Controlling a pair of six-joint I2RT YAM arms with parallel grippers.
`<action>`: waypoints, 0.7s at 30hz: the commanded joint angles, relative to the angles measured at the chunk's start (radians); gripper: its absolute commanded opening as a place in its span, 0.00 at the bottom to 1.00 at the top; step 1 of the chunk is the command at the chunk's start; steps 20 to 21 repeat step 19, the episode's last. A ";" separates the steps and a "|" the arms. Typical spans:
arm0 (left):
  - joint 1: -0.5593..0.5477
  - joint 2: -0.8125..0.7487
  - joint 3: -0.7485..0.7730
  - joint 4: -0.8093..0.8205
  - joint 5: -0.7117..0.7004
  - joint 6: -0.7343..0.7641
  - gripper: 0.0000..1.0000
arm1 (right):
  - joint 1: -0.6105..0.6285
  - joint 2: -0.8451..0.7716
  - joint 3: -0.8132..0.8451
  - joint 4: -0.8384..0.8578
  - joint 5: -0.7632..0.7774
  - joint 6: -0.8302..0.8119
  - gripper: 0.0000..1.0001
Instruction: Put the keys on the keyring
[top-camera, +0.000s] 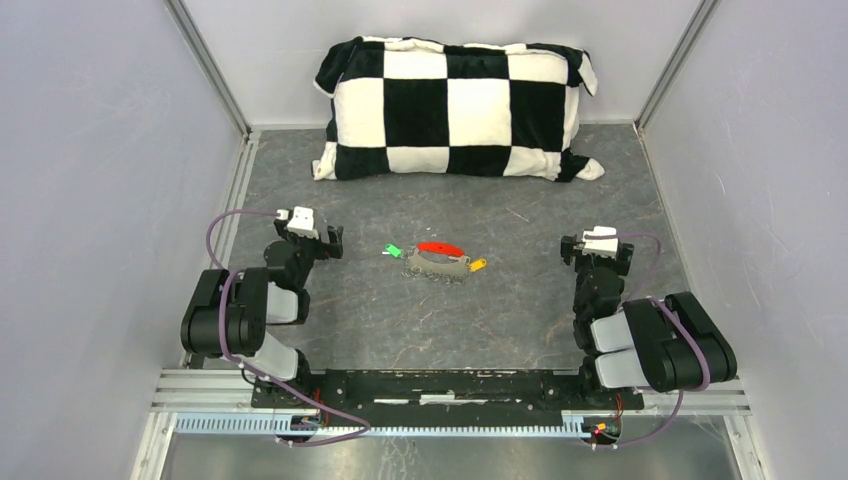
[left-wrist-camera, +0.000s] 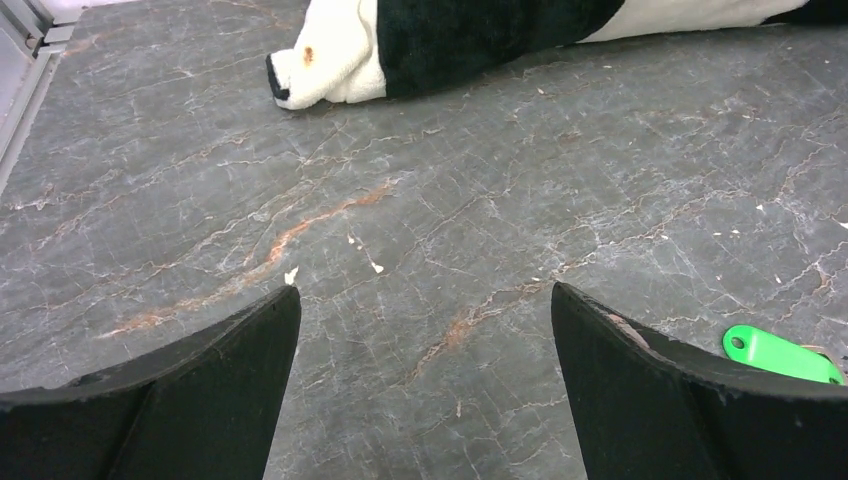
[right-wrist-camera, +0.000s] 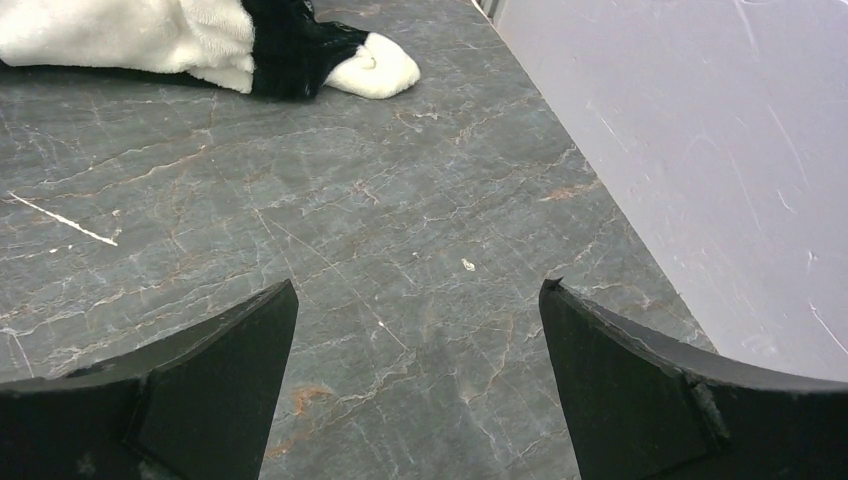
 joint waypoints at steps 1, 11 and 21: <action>-0.002 -0.001 0.009 0.011 -0.031 -0.055 1.00 | -0.014 -0.006 -0.081 0.018 -0.056 -0.007 0.98; -0.002 -0.007 0.005 0.014 -0.031 -0.055 1.00 | -0.014 -0.010 -0.090 0.030 -0.056 -0.008 0.98; -0.002 -0.005 0.003 0.015 -0.032 -0.056 1.00 | -0.015 -0.009 -0.090 0.028 -0.056 -0.008 0.98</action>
